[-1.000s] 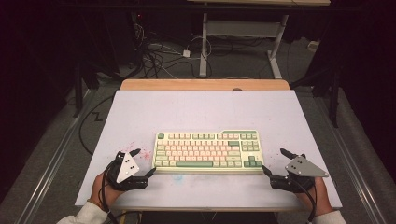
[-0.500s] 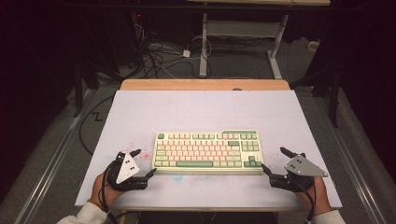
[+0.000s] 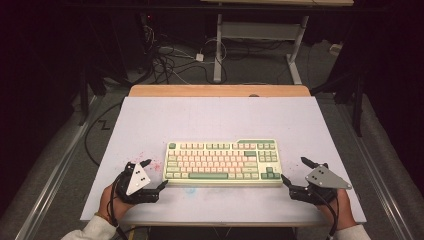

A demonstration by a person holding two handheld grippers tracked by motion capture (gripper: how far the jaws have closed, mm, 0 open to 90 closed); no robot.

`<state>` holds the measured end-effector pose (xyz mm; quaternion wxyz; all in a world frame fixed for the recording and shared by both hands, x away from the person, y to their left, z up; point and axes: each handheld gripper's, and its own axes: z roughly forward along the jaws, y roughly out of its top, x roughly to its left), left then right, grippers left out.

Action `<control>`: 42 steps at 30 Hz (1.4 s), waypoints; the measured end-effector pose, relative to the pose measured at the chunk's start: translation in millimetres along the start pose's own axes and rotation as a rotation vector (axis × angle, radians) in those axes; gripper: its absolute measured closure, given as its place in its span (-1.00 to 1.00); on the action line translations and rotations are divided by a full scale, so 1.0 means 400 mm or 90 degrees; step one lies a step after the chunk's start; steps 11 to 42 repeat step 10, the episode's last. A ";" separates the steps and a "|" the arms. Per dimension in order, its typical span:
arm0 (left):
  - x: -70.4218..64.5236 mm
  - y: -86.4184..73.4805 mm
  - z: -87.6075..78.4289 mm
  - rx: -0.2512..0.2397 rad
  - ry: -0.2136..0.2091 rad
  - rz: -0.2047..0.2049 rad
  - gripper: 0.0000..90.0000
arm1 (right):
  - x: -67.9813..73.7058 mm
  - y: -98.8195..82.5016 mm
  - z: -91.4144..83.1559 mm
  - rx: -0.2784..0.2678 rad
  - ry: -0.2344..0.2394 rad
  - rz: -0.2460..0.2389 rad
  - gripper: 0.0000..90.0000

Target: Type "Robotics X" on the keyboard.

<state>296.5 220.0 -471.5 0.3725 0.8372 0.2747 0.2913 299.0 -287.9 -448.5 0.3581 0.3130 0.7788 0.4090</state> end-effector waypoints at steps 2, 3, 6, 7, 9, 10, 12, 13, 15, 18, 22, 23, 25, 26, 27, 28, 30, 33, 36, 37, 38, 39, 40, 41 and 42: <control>0.000 0.000 0.001 0.000 0.000 -0.001 -0.66 | 0.001 -0.001 0.001 0.001 -0.001 0.000 -0.61; 0.000 0.000 0.002 0.001 0.000 -0.001 -0.66 | 0.001 -0.001 0.002 0.001 0.000 0.001 -0.61; 0.000 0.002 0.005 0.003 -0.001 0.000 -0.66 | 0.002 -0.003 0.003 0.003 0.002 -0.003 -0.61; 0.000 0.002 0.005 0.005 0.001 0.001 -0.66 | 0.002 -0.004 0.003 0.004 0.002 -0.003 -0.61; 0.001 0.003 0.006 0.007 0.001 0.002 -0.66 | 0.000 -0.003 0.002 0.003 0.001 -0.004 -0.61; 0.001 0.004 0.006 0.006 0.002 0.001 -0.66 | 0.000 -0.004 0.001 0.001 0.000 -0.003 -0.60; 0.001 0.004 0.006 0.006 0.002 0.001 -0.66 | 0.000 -0.004 0.001 0.001 0.000 -0.003 -0.60; 0.001 0.004 0.006 0.006 0.002 0.001 -0.66 | 0.000 -0.004 0.001 0.001 0.000 -0.003 -0.60; 0.001 0.004 0.006 0.006 0.002 0.001 -0.66 | 0.000 -0.004 0.001 0.001 0.000 -0.003 -0.60; 0.001 0.004 0.006 0.006 0.002 0.001 -0.66 | 0.000 -0.004 0.001 0.001 0.000 -0.003 -0.60; 0.001 0.004 0.006 0.006 0.002 0.001 -0.66 | 0.000 -0.004 0.001 0.001 0.000 -0.003 -0.60; 0.001 0.004 0.006 0.006 0.002 0.001 -0.66 | 0.000 -0.004 0.001 0.001 0.000 -0.003 -0.60; 0.001 0.004 0.006 0.006 0.002 0.001 -0.66 | 0.000 -0.004 0.001 0.001 0.000 -0.003 -0.60; 0.001 0.004 0.006 0.006 0.002 0.001 -0.66 | 0.000 -0.004 0.001 0.001 0.000 -0.003 -0.60; 0.001 0.004 0.006 0.006 0.002 0.001 -0.66 | 0.000 -0.004 0.001 0.001 0.000 -0.003 -0.60; 0.001 0.004 0.006 0.006 0.002 0.001 -0.66 | 0.000 -0.004 0.001 0.001 0.000 -0.003 -0.60; 0.001 0.004 0.006 0.006 0.002 0.001 -0.66 | 0.000 -0.004 0.001 0.001 0.000 -0.003 -0.60; 0.001 0.004 0.006 0.006 0.002 0.001 -0.66 | 0.000 -0.004 0.001 0.001 0.000 -0.003 -0.60; 0.001 0.004 0.006 0.006 0.002 0.001 -0.66 | 0.000 -0.004 0.001 0.001 0.000 -0.003 -0.60; 0.001 0.004 0.006 0.006 0.002 0.001 -0.66 | 0.000 -0.004 0.001 0.001 0.000 -0.003 -0.60; 0.001 0.004 0.006 0.006 0.002 0.001 -0.66 | 0.000 -0.004 0.001 0.001 0.000 -0.003 -0.60; 0.001 0.004 0.006 0.006 0.002 0.001 -0.66 | 0.000 -0.004 0.001 0.001 0.000 -0.003 -0.60; 0.001 0.004 0.006 0.006 0.002 0.001 -0.66 | 0.000 -0.004 0.001 0.001 0.000 -0.003 -0.60; 0.001 0.004 0.006 0.006 0.002 0.001 -0.66 | 0.000 -0.004 0.001 0.001 0.000 -0.003 -0.60; 0.001 0.004 0.006 0.006 0.002 0.001 -0.66 | 0.000 -0.004 0.001 0.001 0.000 -0.003 -0.60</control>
